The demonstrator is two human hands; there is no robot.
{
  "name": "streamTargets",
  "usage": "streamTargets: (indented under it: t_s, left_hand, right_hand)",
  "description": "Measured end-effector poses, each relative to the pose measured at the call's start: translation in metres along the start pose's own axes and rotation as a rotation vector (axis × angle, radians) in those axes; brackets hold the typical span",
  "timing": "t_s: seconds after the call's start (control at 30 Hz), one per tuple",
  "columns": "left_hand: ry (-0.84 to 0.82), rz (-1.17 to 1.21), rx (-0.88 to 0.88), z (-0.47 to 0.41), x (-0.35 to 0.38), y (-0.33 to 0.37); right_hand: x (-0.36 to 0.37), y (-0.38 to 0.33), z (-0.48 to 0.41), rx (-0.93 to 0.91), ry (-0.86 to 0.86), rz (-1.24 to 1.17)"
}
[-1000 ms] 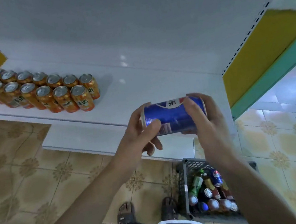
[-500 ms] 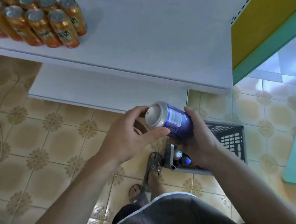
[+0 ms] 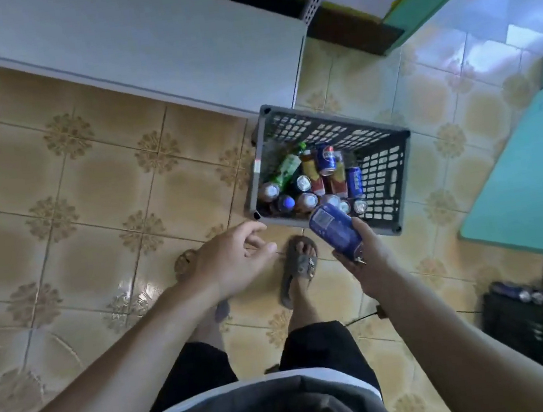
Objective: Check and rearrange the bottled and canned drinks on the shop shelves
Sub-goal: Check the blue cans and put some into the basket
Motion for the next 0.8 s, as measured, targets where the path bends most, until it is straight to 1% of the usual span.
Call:
streamTargets:
  t_s: [0.1,0.23,0.37,0.43,0.6,0.73,0.8]
  left_hand:
    - [-0.008,-0.036,-0.04,-0.052,0.056,0.006]
    - [-0.052,-0.043,-0.063,-0.14,0.128,0.015]
    - [-0.041,-0.056,-0.071,-0.222,0.185,0.019]
    - [-0.035,-0.059,-0.072,-0.26,0.204,0.02]
    - [0.028,-0.076,-0.148,-0.338,0.226,0.003]
    - [-0.001,-0.128,-0.144,-0.368,0.237,-0.012]
    - [-0.012,-0.138,-0.154,-0.373,0.239,-0.021]
  right_hand:
    - [-0.034,-0.018,-0.075,-0.03,0.095,0.086]
    - [-0.067,-0.05,-0.172,-0.221,0.197,0.326]
    - [-0.081,-0.082,-0.262,-0.365,0.271,0.506]
    - [-0.077,-0.097,-0.304,-0.39,0.266,0.551]
    - [-0.044,-0.109,-0.394,-0.388,0.226,0.54]
    - [-0.014,-0.101,-0.438,-0.384,0.152,0.661]
    - [-0.008,-0.096,-0.45,-0.355,0.154,0.728]
Point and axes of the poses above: each hand's wrist, its own z-axis away from the middle knuckle, its own x-axis out of the palm, y = z × x, the point moved 2 cm from there along -z, towards the middle knuckle, and after that the axes turned 5 degrees about x, right-handed, at the moved point
